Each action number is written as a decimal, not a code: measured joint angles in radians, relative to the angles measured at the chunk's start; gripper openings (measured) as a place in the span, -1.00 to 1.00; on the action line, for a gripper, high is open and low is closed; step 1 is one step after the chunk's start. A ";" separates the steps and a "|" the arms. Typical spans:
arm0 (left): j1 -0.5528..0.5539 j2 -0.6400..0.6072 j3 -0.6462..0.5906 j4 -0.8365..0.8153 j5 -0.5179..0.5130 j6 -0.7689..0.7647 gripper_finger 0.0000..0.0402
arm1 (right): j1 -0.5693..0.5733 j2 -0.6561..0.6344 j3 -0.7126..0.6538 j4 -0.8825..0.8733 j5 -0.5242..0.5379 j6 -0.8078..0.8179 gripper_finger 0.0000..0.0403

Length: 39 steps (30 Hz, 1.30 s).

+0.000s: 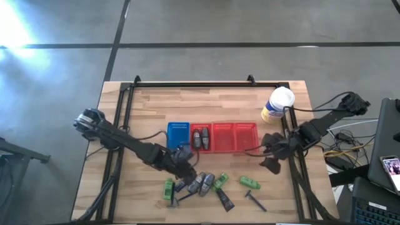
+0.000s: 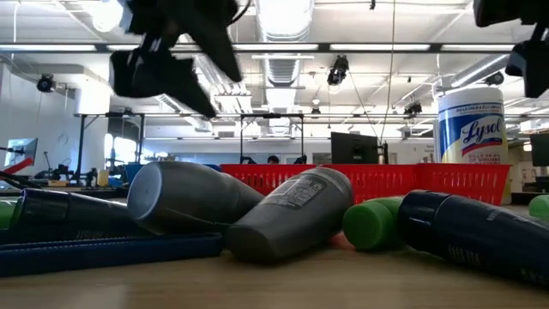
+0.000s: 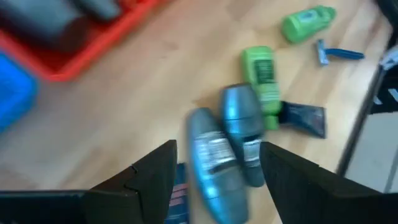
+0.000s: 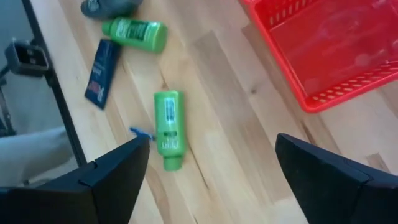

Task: Pick & Place Travel size toiletries
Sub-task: Put the black deodorant into the left red bin

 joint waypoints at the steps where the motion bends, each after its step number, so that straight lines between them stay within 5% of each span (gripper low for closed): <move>1: -0.008 0.030 0.035 -0.019 -0.001 0.005 0.17 | 0.008 -0.002 -0.003 0.000 0.000 -0.005 0.75; 7: -0.048 0.237 0.302 -0.224 0.018 0.054 0.21 | 0.024 0.000 -0.005 -0.018 0.013 -0.030 0.83; 15: -0.050 0.418 0.539 -0.452 0.061 0.024 0.71 | 0.024 0.001 -0.006 -0.021 0.019 -0.026 0.83; 21: -0.047 0.471 0.553 -0.459 0.171 -0.044 0.83 | 0.024 0.000 -0.006 -0.027 0.019 -0.021 0.83; 39: -0.025 0.529 0.513 -0.467 0.161 0.037 0.46 | 0.024 0.023 -0.008 -0.028 0.024 -0.018 0.83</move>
